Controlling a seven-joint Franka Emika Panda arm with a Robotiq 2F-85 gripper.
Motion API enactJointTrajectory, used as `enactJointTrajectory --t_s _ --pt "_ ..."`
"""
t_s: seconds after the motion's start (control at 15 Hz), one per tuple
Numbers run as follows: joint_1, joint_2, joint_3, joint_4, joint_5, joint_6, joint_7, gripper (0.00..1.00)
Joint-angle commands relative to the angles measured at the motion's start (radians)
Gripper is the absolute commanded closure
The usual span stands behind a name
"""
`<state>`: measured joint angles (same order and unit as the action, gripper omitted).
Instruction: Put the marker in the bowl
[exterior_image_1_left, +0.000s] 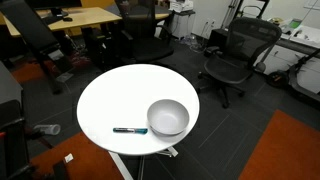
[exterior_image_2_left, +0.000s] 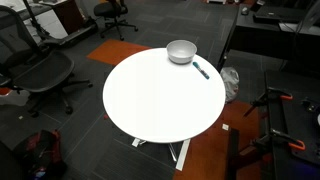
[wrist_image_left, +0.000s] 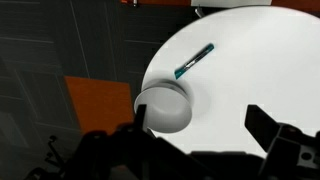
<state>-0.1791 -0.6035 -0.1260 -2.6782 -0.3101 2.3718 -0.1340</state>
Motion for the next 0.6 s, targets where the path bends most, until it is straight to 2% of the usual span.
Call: enactJointTrajectory --t_s 0.0,0.53 --pt "-0.003 0.000 0.004 0.001 0.004 -0.001 -0.002 0.00" --pt "-0.004 0.045 0.007 0.014 0.016 0.025 0.032 0.00"
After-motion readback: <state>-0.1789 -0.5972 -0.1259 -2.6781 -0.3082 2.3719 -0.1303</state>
